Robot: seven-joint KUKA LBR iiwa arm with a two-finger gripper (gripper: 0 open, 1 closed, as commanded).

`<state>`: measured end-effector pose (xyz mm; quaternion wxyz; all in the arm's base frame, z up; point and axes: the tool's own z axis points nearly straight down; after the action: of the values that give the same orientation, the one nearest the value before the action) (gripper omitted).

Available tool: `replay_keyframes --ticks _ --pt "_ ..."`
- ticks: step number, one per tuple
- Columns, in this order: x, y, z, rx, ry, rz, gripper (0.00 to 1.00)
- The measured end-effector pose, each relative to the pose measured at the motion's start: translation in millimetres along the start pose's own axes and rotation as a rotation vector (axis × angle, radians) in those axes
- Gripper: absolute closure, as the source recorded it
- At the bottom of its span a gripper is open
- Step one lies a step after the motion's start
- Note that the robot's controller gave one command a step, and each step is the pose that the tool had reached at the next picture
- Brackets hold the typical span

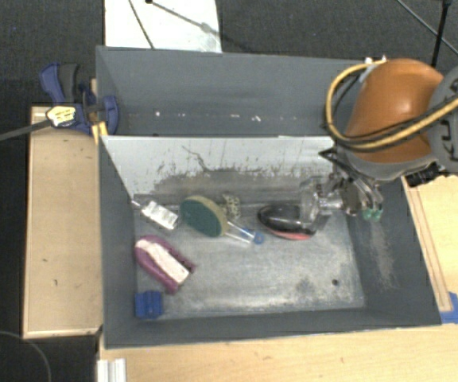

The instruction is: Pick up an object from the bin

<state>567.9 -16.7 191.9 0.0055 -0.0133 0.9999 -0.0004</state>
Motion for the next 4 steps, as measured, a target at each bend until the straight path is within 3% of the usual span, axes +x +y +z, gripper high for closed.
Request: replay_keyframes --ticks 1,2,3,4 --pt "1.3 -0.2 4.9 -0.001 0.008 0.0 0.0" --pt "-5.2 4.7 99.5 -0.002 -0.002 0.252 0.0" --pt "-22.2 -2.3 116.7 -0.002 -0.007 0.216 0.0" --pt "-23.6 -2.1 114.1 -0.001 -0.012 0.213 1.0"
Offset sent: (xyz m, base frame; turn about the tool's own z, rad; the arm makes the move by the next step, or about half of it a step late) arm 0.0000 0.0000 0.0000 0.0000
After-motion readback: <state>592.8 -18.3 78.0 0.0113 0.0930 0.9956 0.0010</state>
